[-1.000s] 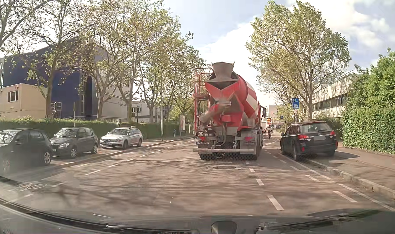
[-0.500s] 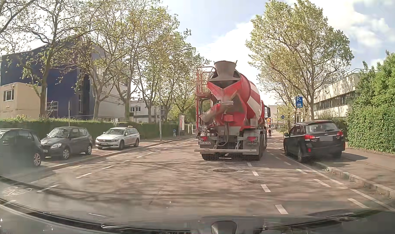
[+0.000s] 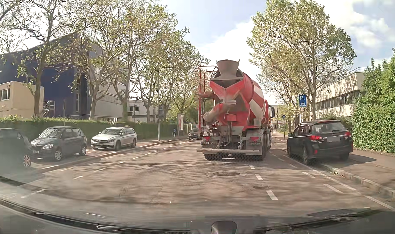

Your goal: Follow the waypoints while adhering to traffic rules and regulations

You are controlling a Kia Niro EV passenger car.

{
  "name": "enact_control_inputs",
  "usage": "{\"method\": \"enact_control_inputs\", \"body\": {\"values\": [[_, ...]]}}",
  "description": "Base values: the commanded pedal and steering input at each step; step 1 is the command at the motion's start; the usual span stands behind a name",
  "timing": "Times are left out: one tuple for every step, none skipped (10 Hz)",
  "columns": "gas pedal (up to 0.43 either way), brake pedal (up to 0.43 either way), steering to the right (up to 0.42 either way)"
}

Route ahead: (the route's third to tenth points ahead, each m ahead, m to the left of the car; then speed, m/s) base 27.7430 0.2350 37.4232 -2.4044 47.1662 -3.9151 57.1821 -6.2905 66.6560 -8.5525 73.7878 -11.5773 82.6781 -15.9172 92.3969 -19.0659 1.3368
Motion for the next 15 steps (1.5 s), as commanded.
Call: {"method": "enact_control_inputs", "body": {"values": [[0.000, 0.091, 0.014], [0.000, 0.085, 0.014], [0.000, 0.085, 0.014], [0.000, 0.091, 0.014], [0.000, 0.098, 0.014], [0.000, 0.098, 0.015], [0.000, 0.098, 0.019], [0.000, 0.098, 0.024], [0.000, 0.098, 0.028], [0.000, 0.104, 0.029], [0.000, 0.104, 0.029], [0.000, 0.104, 0.029], [0.000, 0.110, 0.028], [0.000, 0.116, 0.023], [0.000, 0.116, 0.022]]}}
